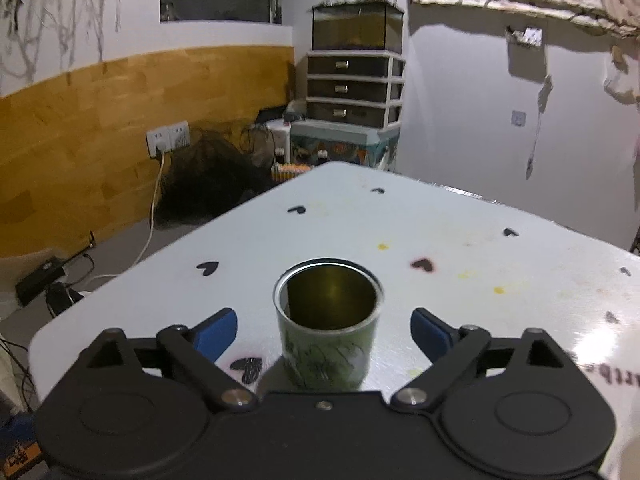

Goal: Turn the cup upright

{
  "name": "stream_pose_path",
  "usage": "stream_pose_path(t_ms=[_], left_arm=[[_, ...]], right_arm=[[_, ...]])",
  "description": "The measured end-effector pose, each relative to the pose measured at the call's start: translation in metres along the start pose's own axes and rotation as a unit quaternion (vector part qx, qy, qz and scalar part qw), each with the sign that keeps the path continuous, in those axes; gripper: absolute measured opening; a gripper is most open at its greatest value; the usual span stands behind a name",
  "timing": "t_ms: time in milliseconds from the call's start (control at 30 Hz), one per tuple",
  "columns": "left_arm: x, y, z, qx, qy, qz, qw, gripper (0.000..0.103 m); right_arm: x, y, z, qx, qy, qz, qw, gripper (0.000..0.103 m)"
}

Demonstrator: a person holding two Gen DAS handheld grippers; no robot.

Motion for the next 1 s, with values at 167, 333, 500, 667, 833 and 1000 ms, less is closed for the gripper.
stream_pose_path(t_ms=[167, 333, 500, 667, 833, 1000], left_arm=[[0.000, 0.000, 0.004, -0.004, -0.004, -0.001, 1.0000, 0.103], [0.002, 0.001, 0.009, -0.011, -0.008, -0.003, 0.9999, 0.103], [0.005, 0.003, 0.016, -0.014, -0.012, -0.004, 0.9998, 0.103], [0.012, 0.003, 0.024, -0.018, -0.012, 0.002, 0.9998, 0.103], [0.020, 0.002, 0.033, -0.029, -0.012, 0.013, 0.9994, 0.103], [0.029, 0.005, 0.038, -0.043, -0.014, 0.021, 0.9988, 0.103]], right_arm=[[0.045, 0.012, 0.016, -0.009, 0.010, 0.026, 1.000, 0.099], [0.083, 0.028, 0.035, -0.020, 0.028, 0.050, 0.998, 0.101], [0.118, 0.052, 0.051, -0.027, 0.051, 0.069, 0.996, 0.101], [0.141, 0.078, 0.062, -0.032, 0.074, 0.075, 0.994, 0.102], [0.159, 0.100, 0.067, -0.042, 0.098, 0.077, 0.991, 0.103], [0.169, 0.115, 0.071, -0.050, 0.112, 0.077, 0.989, 0.103]])
Point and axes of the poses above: each gripper's, at about its wrist camera, not at the fingertips, and x roughly against the way its jaws point, z to its right, y to its underside, the point moved 8 cm from there along -x, roughly the way its jaws point, and after that the axes turned 3 degrees about x, right-handed, at the moved point
